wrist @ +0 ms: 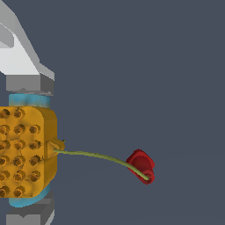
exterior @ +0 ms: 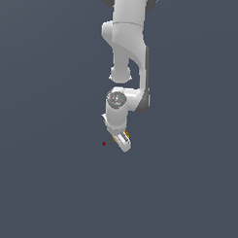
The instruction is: Pick up the object and move it to a goal position.
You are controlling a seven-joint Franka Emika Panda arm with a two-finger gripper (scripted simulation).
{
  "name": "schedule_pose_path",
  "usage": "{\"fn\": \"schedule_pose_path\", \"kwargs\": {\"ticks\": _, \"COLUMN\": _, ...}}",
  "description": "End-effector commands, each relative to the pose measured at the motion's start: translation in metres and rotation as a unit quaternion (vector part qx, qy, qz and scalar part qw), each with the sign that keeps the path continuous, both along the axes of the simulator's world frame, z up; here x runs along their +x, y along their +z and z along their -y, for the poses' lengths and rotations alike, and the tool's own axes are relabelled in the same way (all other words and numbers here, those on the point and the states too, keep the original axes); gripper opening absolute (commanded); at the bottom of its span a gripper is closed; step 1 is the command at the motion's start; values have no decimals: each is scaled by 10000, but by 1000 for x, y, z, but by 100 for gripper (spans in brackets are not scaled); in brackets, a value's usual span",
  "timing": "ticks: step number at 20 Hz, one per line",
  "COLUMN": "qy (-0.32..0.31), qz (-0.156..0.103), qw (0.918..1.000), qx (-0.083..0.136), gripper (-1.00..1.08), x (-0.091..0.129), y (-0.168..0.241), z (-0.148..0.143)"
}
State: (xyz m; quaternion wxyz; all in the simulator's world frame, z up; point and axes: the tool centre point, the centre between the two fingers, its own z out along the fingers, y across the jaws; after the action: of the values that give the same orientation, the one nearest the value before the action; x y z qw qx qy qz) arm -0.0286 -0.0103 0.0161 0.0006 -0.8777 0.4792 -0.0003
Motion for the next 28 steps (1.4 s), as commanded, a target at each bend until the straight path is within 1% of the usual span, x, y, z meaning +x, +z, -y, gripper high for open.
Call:
{"fn": "schedule_pose_path", "kwargs": {"ticks": 1, "qy": -3, "qz": -6, "qw": 10000, "qx": -3, "gripper": -100, "x": 0, "y": -1, "z": 1}}
{"fn": "schedule_pose_path", "kwargs": {"ticks": 8, "qy": 1, "qz": 0, "qw": 10000, "qx": -1, "gripper": -100, "x": -1, "y": 6, "z": -2}}
{"fn": "schedule_pose_path", "kwargs": {"ticks": 14, "qy": -3, "qz": -2, "qw": 10000, "qx": 3, "gripper": -100, "x": -4, "y": 31, "z": -11}}
{"fn": "schedule_pose_path", "kwargs": {"ticks": 20, "qy": -6, "qz": -3, "qw": 10000, "qx": 3, "gripper": -100, "x": -9, "y": 76, "z": -26}}
{"fn": "schedule_pose_path", "kwargs": {"ticks": 28, "qy": -8, "qz": -4, "qw": 10000, "qx": -4, "gripper": -100, "x": -17, "y": 154, "z": -53}}
